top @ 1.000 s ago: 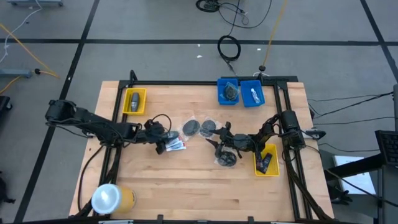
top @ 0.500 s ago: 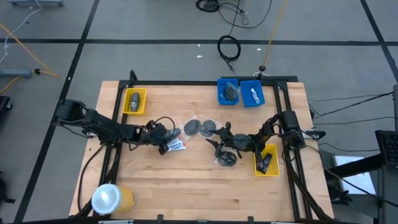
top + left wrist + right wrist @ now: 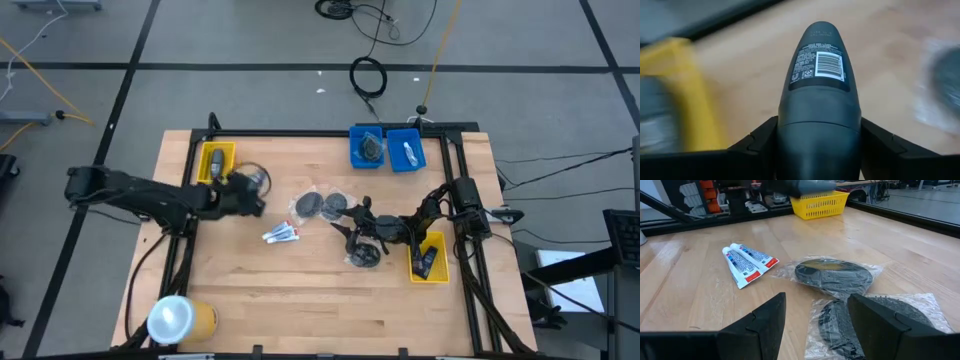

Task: Pick & Place Travel size toiletries
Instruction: Put the black roll-on deodorant into the left bin

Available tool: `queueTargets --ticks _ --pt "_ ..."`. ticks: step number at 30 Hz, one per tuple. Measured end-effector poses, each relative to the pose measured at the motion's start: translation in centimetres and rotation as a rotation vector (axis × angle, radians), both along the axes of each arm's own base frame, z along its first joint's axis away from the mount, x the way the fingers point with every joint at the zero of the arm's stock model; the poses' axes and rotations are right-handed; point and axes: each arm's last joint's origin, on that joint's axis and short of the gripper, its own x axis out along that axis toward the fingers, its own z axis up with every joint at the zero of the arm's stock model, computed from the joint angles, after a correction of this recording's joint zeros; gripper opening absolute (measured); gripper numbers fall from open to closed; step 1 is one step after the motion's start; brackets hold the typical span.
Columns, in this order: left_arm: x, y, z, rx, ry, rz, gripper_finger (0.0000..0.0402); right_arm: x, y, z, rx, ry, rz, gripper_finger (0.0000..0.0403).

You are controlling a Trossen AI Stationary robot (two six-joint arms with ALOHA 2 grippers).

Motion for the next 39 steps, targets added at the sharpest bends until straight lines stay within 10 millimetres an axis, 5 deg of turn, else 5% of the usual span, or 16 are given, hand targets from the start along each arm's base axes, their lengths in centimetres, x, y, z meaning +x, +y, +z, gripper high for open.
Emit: queueTargets --ticks 8,22,33,39 --pt "-2.7 4.2 5.5 -0.013 0.142 0.277 0.0206 0.0 0.0 0.0 0.007 -0.003 -0.001 0.0205" --pt "-4.1 11.0 2.4 -0.220 0.325 0.447 0.0209 0.0 0.5 0.0 0.022 -0.008 0.016 0.0205" --pt "-3.6 12.2 0.0 -0.326 0.412 0.431 0.0213 0.0 0.6 0.0 0.022 -0.008 0.022 0.0205" --pt "-3.9 12.6 0.0 -0.341 0.428 0.409 0.0268 0.0 0.6 0.0 0.022 -0.008 0.022 0.0205"
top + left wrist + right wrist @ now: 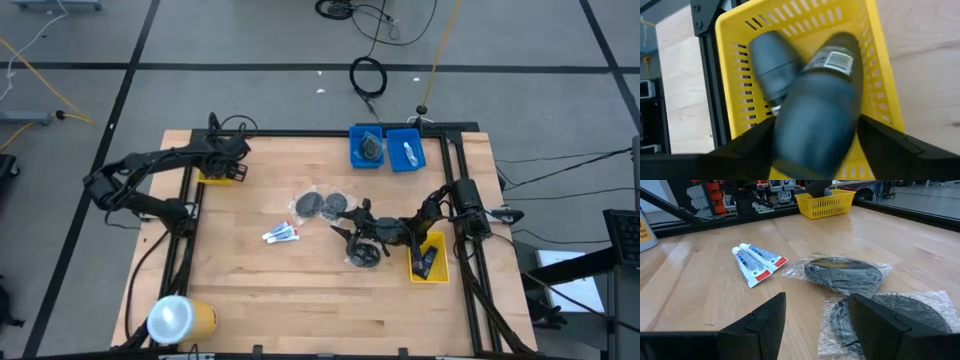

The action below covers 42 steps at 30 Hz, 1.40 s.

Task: Pick & Place Travel size toiletries
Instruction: Put the black roll-on deodorant into the left bin, then put the black hairbrush into the left blue bin

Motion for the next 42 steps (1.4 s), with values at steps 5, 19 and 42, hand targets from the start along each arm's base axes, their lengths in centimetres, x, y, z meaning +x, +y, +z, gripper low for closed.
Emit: queueTargets --ticks 5,19,42 --pt "-0.3 0.1 0.1 -0.052 -0.026 -0.047 0.0318 0.0 0.0 0.0 0.000 0.000 0.000 0.0205" --pt "-1.4 -2.8 5.1 0.128 -0.234 -0.148 0.0335 0.0 0.0 0.0 -0.001 0.000 -0.005 0.0205" --pt "6.1 -13.0 -2.4 0.399 -1.076 -0.879 0.0335 0.0 0.0 0.0 -0.001 -0.001 -0.004 0.0205"
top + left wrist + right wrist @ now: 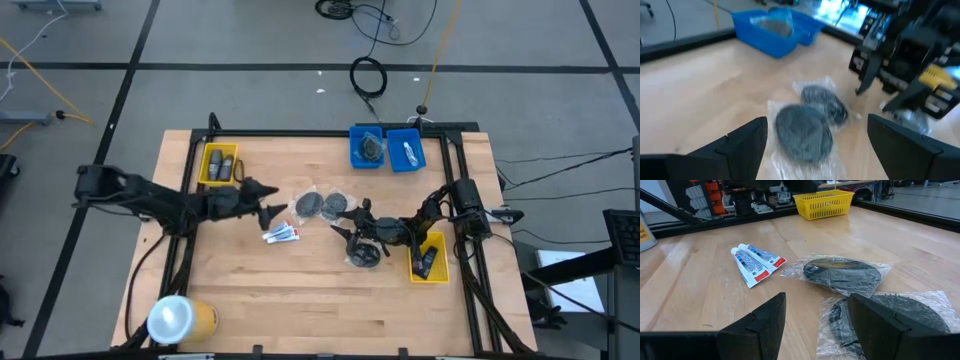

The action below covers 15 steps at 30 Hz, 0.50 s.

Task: Pick & Place Travel size toiletries
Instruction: Put the black hairbrush into the left blue bin

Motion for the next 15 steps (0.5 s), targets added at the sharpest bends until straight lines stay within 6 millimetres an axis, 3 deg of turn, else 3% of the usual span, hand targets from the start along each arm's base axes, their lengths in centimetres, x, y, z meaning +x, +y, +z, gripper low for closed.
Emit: queueTargets --ticks 7,15 --pt "2.2 -1.0 -2.0 0.021 0.060 -0.023 0.0335 0.1 -0.3 0.3 0.016 -0.037 -0.005 0.0205" --pt "6.4 -1.1 -3.4 -0.009 0.118 -0.040 0.0335 0.9 -1.5 0.7 0.102 -0.062 0.119 0.0205"
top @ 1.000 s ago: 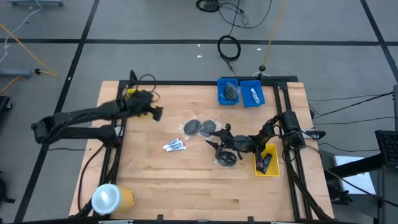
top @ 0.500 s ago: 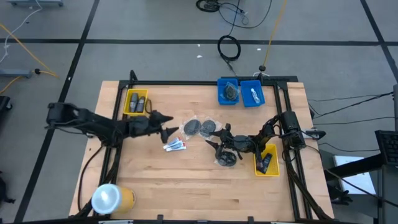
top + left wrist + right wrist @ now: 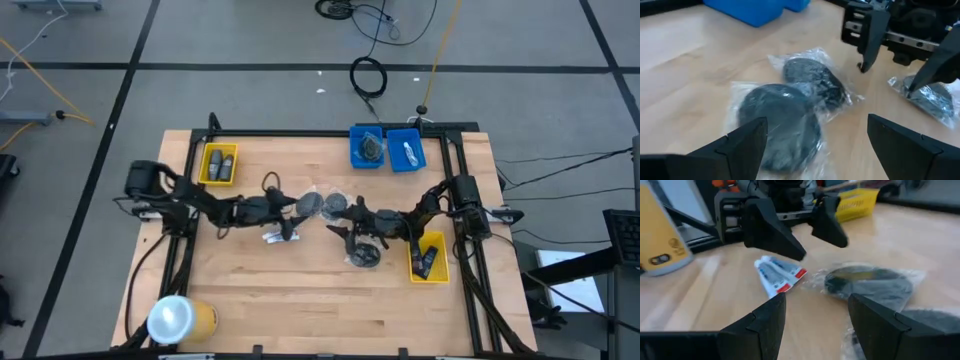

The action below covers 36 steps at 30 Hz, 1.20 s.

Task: Pick & Place Travel size toiletries
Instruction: Put the black hairbrush into the left blue bin

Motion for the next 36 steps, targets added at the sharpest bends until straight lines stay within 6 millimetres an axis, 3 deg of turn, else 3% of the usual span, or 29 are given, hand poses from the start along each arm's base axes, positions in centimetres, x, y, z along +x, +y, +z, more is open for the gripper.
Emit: queueTargets --ticks 7,15,23,29,36 --pt "3.4 -0.9 -0.7 -0.027 0.009 -0.131 0.0335 -0.3 -1.8 1.8 0.092 0.127 0.035 0.0235" --pt "6.4 -2.4 -2.0 0.004 0.035 -0.192 0.0335 -2.6 -4.6 4.4 0.213 0.324 -0.225 0.0282" --pt "7.7 -2.4 -2.7 -0.008 0.089 -0.168 0.0335 -3.4 -6.9 3.0 0.328 0.402 -0.339 0.0271" --pt "6.7 -1.7 -1.8 0.020 0.216 -0.053 0.0335 -3.3 -8.1 1.8 0.429 0.401 -0.281 0.0268" --pt "6.7 -1.1 -2.2 0.027 0.223 -0.007 0.0335 -2.6 -8.4 1.0 0.496 0.335 -0.191 0.0267"
